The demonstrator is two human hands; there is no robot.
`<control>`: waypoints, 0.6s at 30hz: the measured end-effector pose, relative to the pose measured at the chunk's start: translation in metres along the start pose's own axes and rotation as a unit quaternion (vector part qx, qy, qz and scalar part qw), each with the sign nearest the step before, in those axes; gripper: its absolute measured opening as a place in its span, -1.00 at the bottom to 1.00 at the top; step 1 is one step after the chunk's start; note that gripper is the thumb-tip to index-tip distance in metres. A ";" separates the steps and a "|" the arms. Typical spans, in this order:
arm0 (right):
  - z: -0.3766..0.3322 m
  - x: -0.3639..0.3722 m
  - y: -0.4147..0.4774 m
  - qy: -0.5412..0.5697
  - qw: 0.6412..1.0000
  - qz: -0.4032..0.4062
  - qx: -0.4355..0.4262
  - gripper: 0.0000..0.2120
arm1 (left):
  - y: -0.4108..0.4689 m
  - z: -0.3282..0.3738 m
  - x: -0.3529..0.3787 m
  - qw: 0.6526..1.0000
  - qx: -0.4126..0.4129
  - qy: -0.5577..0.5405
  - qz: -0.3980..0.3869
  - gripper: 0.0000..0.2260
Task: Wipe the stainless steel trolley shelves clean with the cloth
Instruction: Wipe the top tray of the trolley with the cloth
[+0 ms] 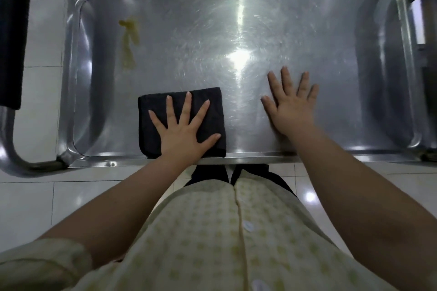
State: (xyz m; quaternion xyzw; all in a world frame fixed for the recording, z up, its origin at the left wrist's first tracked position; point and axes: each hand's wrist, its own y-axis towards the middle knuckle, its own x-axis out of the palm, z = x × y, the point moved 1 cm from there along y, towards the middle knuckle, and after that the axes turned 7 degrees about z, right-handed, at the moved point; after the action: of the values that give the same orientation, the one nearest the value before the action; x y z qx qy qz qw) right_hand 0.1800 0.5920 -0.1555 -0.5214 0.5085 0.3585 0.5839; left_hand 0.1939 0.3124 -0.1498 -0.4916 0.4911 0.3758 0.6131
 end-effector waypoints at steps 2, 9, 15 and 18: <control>-0.001 0.002 0.000 0.003 1.000 0.006 -0.002 -0.40 | 0.002 0.027 -0.001 1.000 0.025 -0.003 0.001 -0.24; 0.004 0.003 0.001 0.008 1.000 0.029 -0.003 -0.48 | 0.006 0.105 -0.001 0.998 0.054 -0.031 0.009 -0.25; 0.000 0.001 -0.003 0.026 0.999 0.029 -0.006 -0.45 | 0.018 -0.004 -0.009 0.998 -0.049 -0.033 0.007 -0.25; -0.001 -0.001 -0.003 0.016 1.000 0.012 0.003 -0.45 | 0.027 -0.069 -0.018 0.999 -0.050 -0.012 -0.003 -0.24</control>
State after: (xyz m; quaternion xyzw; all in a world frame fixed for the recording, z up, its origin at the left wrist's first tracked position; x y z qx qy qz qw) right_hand 0.1818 0.5903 -0.1535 -0.5195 0.5253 0.3555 0.5725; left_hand 0.1486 0.2524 -0.1411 -0.5188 0.4624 0.4038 0.5950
